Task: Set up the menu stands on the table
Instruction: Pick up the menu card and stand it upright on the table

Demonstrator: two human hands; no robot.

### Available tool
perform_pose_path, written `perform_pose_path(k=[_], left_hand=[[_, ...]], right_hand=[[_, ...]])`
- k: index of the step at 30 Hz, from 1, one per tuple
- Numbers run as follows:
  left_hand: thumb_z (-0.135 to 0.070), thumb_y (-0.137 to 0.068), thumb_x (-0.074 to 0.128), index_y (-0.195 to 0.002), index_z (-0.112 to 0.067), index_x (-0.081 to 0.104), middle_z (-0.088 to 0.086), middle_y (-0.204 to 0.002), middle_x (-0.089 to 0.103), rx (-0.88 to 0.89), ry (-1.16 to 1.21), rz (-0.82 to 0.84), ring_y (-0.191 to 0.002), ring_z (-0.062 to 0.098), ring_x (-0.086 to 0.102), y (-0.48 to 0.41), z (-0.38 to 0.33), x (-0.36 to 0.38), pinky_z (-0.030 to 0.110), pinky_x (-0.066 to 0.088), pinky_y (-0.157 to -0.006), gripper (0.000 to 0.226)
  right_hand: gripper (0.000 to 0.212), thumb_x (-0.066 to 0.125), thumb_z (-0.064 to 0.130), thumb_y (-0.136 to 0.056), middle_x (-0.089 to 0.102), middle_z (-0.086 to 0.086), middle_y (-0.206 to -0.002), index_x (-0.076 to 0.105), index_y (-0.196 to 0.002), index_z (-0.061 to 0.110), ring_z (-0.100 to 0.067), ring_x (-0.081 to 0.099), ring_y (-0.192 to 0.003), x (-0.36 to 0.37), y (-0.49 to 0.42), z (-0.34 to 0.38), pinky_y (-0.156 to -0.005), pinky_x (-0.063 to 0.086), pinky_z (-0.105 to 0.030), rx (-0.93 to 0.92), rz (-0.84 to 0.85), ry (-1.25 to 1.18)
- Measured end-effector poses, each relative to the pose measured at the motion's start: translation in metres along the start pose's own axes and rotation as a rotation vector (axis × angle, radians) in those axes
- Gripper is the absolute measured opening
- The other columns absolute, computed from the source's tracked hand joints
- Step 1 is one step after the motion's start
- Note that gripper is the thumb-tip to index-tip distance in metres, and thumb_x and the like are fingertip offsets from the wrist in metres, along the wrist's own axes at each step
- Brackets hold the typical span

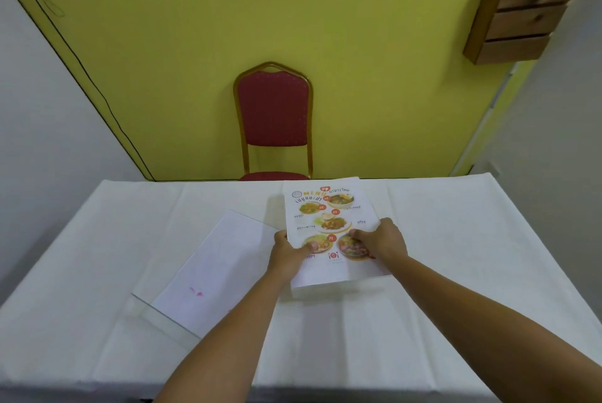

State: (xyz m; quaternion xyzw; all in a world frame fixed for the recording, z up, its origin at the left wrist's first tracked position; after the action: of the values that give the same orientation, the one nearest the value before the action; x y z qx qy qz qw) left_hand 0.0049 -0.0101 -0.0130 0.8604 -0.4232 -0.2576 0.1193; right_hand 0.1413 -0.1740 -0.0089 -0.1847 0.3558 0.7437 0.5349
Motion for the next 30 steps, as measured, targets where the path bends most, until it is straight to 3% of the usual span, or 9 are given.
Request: perform_pose_path(k=[6, 12, 18, 23, 30], left_hand=[[-0.017, -0.084, 0.074, -0.136, -0.011, 0.034, 0.004, -0.130, 0.060, 0.173, 0.000, -0.102, -0.101, 0.018, 0.060, 0.002, -0.040, 0.019, 0.028, 0.048, -0.075, 0.066], [-0.015, -0.089, 0.064, -0.131, -0.016, 0.033, 0.002, -0.125, 0.064, 0.293, -0.012, -0.239, -0.106, 0.026, 0.065, 0.007, -0.063, 0.044, 0.044, 0.058, -0.080, 0.051], [-0.015, -0.092, 0.060, -0.128, -0.016, 0.030, 0.005, -0.128, 0.061, 0.323, -0.084, -0.234, -0.101, 0.025, 0.063, 0.004, -0.058, 0.050, 0.039, 0.058, -0.075, 0.047], [-0.019, -0.094, 0.061, -0.130, -0.017, 0.030, 0.005, -0.130, 0.060, 0.296, -0.131, -0.209, -0.092, 0.016, 0.058, 0.003, -0.035, 0.049, 0.027, 0.055, -0.067, 0.049], [-0.023, -0.093, 0.063, -0.131, -0.018, 0.029, 0.005, -0.132, 0.058, 0.298, -0.172, -0.193, -0.093, 0.014, 0.056, 0.004, -0.025, 0.044, 0.026, 0.055, -0.072, 0.051]], right_hand=[[0.069, 0.079, 0.053, -0.058, 0.067, -0.005, -0.103, 0.056, -0.109, 0.013, -0.028, 0.065, -0.098, -0.032, 0.004, 0.006, -0.074, 0.054, -0.041, -0.120, -0.189, -0.164], [0.070, 0.082, 0.036, -0.069, 0.060, -0.010, -0.114, 0.044, -0.121, 0.009, -0.029, 0.059, -0.109, -0.046, 0.009, 0.007, -0.079, 0.053, -0.042, -0.159, -0.343, -0.303], [0.062, 0.083, 0.033, -0.072, 0.058, -0.003, -0.109, 0.036, -0.111, 0.020, -0.023, 0.062, -0.100, -0.034, 0.014, -0.007, -0.079, 0.057, -0.043, -0.146, -0.343, -0.426], [0.058, 0.079, 0.027, -0.077, 0.055, 0.001, -0.108, 0.037, -0.116, 0.017, -0.020, 0.061, -0.097, -0.015, 0.022, -0.025, -0.075, 0.055, -0.034, -0.130, -0.337, -0.452], [0.057, 0.075, 0.023, -0.082, 0.053, 0.003, -0.111, 0.037, -0.124, 0.015, -0.020, 0.061, -0.099, -0.001, 0.029, -0.033, -0.075, 0.056, -0.032, -0.101, -0.359, -0.460]])
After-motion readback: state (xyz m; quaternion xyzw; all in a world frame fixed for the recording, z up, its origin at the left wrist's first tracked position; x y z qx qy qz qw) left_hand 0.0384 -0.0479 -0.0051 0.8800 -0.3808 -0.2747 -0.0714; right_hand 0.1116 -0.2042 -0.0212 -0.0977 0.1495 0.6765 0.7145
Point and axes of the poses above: each hand's wrist, its own y-axis away from the middle knuckle, its own x-axis out of the palm, z = x × y, the point moved 1 cm from there along -y, towards the middle knuckle
